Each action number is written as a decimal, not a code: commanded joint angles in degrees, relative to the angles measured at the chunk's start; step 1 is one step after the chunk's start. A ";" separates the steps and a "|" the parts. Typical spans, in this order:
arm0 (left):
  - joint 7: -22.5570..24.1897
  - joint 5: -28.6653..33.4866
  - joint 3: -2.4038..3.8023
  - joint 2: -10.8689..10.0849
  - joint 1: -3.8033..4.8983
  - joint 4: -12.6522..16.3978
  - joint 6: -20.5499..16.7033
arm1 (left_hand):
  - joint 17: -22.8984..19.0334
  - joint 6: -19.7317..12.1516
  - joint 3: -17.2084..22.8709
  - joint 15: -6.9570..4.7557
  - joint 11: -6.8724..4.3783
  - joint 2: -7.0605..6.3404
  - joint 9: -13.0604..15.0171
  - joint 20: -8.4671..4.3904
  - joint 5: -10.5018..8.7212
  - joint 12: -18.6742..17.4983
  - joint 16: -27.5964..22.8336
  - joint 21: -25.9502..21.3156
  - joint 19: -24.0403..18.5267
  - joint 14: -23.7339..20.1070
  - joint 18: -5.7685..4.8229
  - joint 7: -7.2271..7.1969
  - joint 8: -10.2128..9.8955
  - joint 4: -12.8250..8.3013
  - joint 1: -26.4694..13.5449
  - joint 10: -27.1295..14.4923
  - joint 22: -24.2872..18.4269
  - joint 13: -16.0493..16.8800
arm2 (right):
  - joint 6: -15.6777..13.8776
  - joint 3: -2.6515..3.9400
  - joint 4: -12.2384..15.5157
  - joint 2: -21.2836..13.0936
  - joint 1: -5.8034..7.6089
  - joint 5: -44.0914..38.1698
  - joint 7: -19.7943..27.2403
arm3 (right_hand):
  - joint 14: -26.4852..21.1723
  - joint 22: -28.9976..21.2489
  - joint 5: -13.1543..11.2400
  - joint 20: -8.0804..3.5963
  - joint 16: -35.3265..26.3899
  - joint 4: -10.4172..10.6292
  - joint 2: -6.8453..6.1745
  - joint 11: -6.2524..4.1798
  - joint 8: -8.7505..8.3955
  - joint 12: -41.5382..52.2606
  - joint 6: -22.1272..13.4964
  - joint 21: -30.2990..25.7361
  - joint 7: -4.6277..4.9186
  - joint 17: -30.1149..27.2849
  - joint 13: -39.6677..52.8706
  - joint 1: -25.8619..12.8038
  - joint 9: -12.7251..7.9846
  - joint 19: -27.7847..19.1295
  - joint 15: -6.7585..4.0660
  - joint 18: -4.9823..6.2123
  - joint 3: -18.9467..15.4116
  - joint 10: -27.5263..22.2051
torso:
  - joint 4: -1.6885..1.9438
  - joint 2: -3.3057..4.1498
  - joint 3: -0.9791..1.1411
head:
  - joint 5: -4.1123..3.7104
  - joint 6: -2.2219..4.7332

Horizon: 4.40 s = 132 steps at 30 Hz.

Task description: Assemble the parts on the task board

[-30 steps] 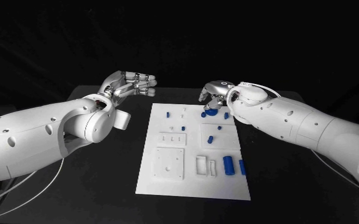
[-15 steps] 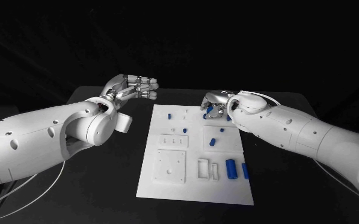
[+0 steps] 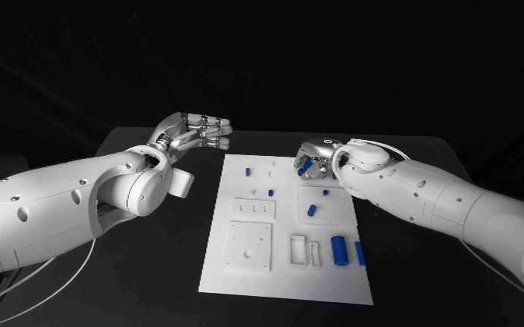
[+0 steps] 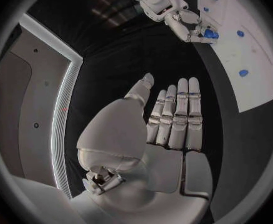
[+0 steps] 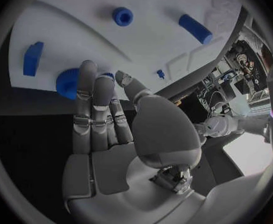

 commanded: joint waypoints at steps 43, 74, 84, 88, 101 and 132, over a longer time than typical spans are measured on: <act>-1.35 -0.31 0.04 0.55 0.20 -1.54 1.43 | 0.04 -0.43 0.11 0.00 0.14 0.83 -0.04 0.02 -0.03 0.06 -0.44 0.15 0.30 0.62 -0.04 0.09 0.11 -0.34 0.57 -0.77 0.01 0.07 | -11.98 0.02 3.17 -0.39 -0.14 -2.28 -1.35 | -0.26 6.93 -11.63 -2.26 1.87 0.75 1.99 -3.32 -0.05 0.27 9.59 0.85 -0.93 0.52 0.25 -1.70 0.37 -0.74 -2.20 -1.97 19.64 14.18 | 0.16 1.10 -0.18 | 0.49 1.63; -1.54 -0.31 0.04 0.99 0.75 -1.22 1.60 | 0.05 -0.55 0.33 0.01 0.17 0.73 -0.04 0.01 0.16 0.06 -0.49 0.46 0.11 0.65 -0.02 0.14 0.10 -0.53 0.57 -0.94 0.11 0.07 | -14.32 0.02 0.79 6.41 0.65 -5.73 -5.37 | -0.25 17.82 -11.74 -2.48 1.66 1.04 1.46 -3.50 -0.06 0.27 10.28 4.17 -1.16 0.68 0.24 -1.98 0.35 -2.01 -2.39 -2.14 20.53 14.70 | 1.04 1.89 -0.54 | 1.46 2.03; -1.59 -0.31 0.04 1.14 1.17 -0.96 1.78 | 0.05 -0.58 0.38 0.04 0.19 0.63 -0.04 0.05 0.13 0.07 -0.52 0.67 -0.05 0.63 -0.03 0.15 0.11 -0.53 0.39 -1.01 0.16 0.07 | -13.36 0.02 0.25 6.73 0.65 -6.69 -6.25 | -0.21 19.92 -11.91 -2.44 1.76 1.02 1.53 -3.53 -0.05 0.27 10.26 2.96 -1.15 0.42 0.24 -2.06 0.36 -1.63 -2.35 -2.08 20.57 14.71 | 1.18 2.23 -0.69 | 1.57 2.08; -1.59 -0.31 0.04 1.17 1.27 -0.94 1.80 | 0.05 -0.58 0.38 0.04 0.19 0.63 -0.04 0.05 0.13 0.07 -0.52 0.67 -0.05 0.63 -0.03 0.15 0.11 -0.53 0.39 -1.01 0.16 0.07 | -13.14 0.01 0.08 6.83 0.63 -6.97 -6.45 | -0.20 20.72 -11.91 -2.41 1.77 1.01 1.52 -3.53 -0.04 0.28 10.27 2.42 -1.16 0.30 0.24 -2.05 0.36 -1.47 -2.33 -2.07 20.60 14.69 | 1.24 2.31 -0.74 | 1.39 2.19; -1.63 -0.36 0.04 1.18 1.56 -0.85 1.95 | 0.05 -0.65 0.38 0.04 0.23 0.55 -0.04 0.05 0.10 0.06 -0.50 0.77 -0.09 0.63 -0.01 0.17 0.10 -0.57 0.46 -1.11 0.13 0.07 | -12.15 -0.02 -0.51 7.26 0.52 -7.18 -7.10 | -0.22 21.80 -11.68 -2.41 1.77 1.01 1.43 -3.51 -0.06 0.26 10.22 1.74 -1.14 0.19 0.23 -2.13 0.35 -1.30 -2.32 -2.03 20.67 14.66 | 1.21 2.47 -0.74 | 1.74 2.02; -2.02 -0.62 0.04 1.94 1.60 -1.61 2.30 | 0.07 -0.71 0.15 0.02 0.23 0.57 -0.04 0.06 0.04 0.07 -0.42 0.82 0.02 0.73 0.00 0.18 0.10 -0.29 0.30 -1.19 0.00 0.07 | -9.68 -0.27 -1.63 8.31 0.32 -7.11 -8.62 | -0.24 22.93 -10.52 -2.07 1.02 1.23 1.04 -3.06 -0.08 0.26 8.78 -0.14 -0.70 -0.28 0.22 -2.84 0.25 -1.05 -1.96 -1.91 19.72 12.97 | 1.13 2.88 -0.82 | 2.23 2.17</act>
